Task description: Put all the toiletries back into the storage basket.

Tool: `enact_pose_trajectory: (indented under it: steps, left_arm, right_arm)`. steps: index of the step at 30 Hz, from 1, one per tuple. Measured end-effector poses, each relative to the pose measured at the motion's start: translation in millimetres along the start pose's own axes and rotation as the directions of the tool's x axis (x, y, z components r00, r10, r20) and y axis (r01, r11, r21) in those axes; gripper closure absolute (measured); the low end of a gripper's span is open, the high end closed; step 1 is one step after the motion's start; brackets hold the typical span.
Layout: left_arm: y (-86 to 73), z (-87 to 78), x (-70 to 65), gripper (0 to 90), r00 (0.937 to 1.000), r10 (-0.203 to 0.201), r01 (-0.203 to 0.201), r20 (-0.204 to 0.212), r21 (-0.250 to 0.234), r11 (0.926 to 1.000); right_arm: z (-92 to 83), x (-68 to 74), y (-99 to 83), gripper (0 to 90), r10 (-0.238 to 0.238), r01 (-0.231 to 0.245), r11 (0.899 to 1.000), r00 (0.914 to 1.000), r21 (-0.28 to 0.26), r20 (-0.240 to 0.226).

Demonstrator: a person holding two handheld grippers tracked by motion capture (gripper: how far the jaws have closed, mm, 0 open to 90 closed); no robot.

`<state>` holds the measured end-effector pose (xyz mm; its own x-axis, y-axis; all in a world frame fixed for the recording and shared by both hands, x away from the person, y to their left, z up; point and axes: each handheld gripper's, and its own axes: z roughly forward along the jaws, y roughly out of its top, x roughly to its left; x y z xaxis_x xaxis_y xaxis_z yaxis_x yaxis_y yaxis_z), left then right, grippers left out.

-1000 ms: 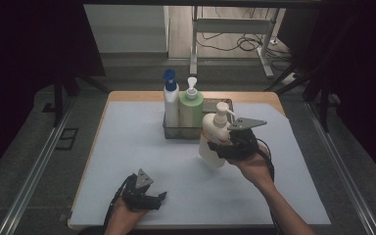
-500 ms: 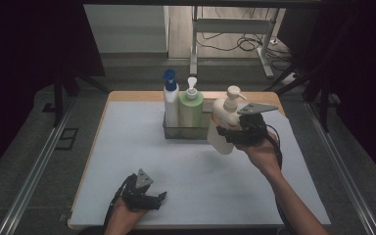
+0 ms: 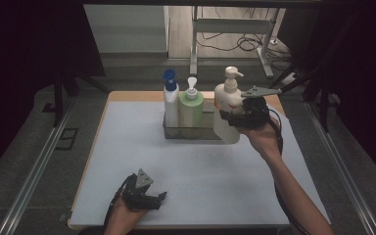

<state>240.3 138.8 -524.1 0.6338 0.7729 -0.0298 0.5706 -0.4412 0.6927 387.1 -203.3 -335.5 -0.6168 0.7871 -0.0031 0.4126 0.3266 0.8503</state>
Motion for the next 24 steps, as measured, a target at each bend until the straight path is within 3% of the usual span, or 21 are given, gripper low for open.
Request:
enact_pose_trajectory:
  steps: [4, 24]
  left_arm:
    - [0.0, 0.0, 0.0, 12.1, 1.0000, 0.000, 0.000, 0.000, 0.000, 1.0000]
    - [0.0, 0.0, 0.1, 12.1, 1.0000, 0.000, 0.000, 0.000, 0.000, 1.0000]
  right_arm:
    - [4.1, -2.2, 4.2, 37.3, -0.002, 0.002, 1.000, 0.9998, -0.004, 0.022]
    - [14.6, -13.8, 16.9, 37.8, 0.029, -0.029, 0.999, 0.9987, -0.017, 0.043]
